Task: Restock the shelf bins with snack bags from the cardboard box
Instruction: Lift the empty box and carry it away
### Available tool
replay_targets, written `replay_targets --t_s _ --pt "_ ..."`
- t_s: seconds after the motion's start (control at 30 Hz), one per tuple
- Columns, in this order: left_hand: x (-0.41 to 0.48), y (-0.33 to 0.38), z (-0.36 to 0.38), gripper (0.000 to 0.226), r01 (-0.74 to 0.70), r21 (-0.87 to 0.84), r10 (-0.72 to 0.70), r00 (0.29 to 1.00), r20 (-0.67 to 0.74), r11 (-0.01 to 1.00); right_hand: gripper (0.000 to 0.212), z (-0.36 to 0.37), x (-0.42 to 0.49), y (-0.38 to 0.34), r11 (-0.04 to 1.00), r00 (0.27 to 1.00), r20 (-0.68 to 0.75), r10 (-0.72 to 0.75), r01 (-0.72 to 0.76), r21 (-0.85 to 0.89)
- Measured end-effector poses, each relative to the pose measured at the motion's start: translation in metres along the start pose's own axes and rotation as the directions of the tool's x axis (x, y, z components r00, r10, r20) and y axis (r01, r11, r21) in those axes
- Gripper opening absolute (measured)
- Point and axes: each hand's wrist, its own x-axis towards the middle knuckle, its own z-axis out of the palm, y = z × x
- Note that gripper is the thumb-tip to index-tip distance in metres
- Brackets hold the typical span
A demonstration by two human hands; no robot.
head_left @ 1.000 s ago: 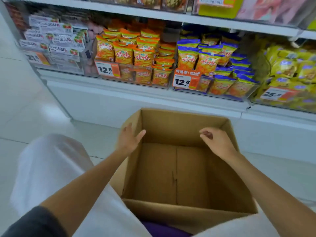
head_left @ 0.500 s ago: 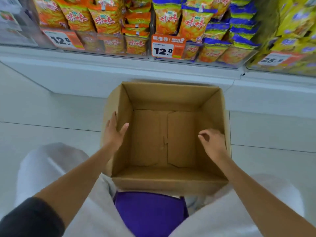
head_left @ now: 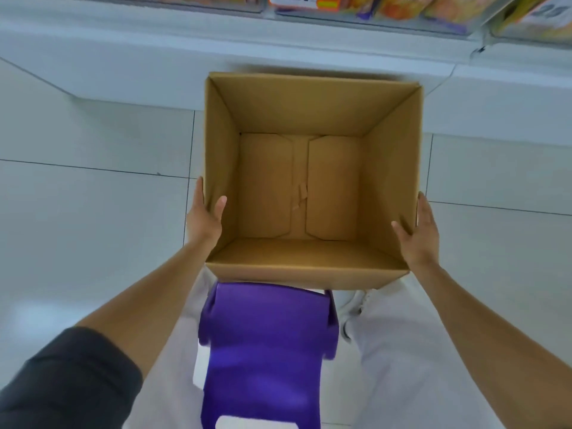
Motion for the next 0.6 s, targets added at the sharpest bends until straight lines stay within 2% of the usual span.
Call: replay_targets --t_s 0.13,0.27,0.43,0.6 --pt "0.004 -0.005 0.002 0.053 -0.047 -0.017 0.046 0.999 -0.013 0.999 0.078 0.017 -0.005 -0.004 0.994 0.997 -0.025 0.067 -0.065 0.085" --pt "0.005 0.000 -0.003 0.042 -0.050 -0.027 0.049 0.998 -0.028 0.998 0.060 0.013 -0.010 -0.007 0.988 0.991 -0.043 0.129 -0.124 0.094" --pt "-0.013 0.026 -0.017 0.041 -0.099 0.026 0.099 0.995 0.008 0.995 0.052 -0.016 -0.044 -0.010 0.981 0.983 -0.088 0.160 -0.149 0.125" --pt "-0.042 0.076 -0.035 0.037 -0.218 0.052 0.216 0.976 0.039 0.975 0.050 -0.061 -0.083 0.004 0.962 0.964 -0.153 0.218 -0.186 0.199"
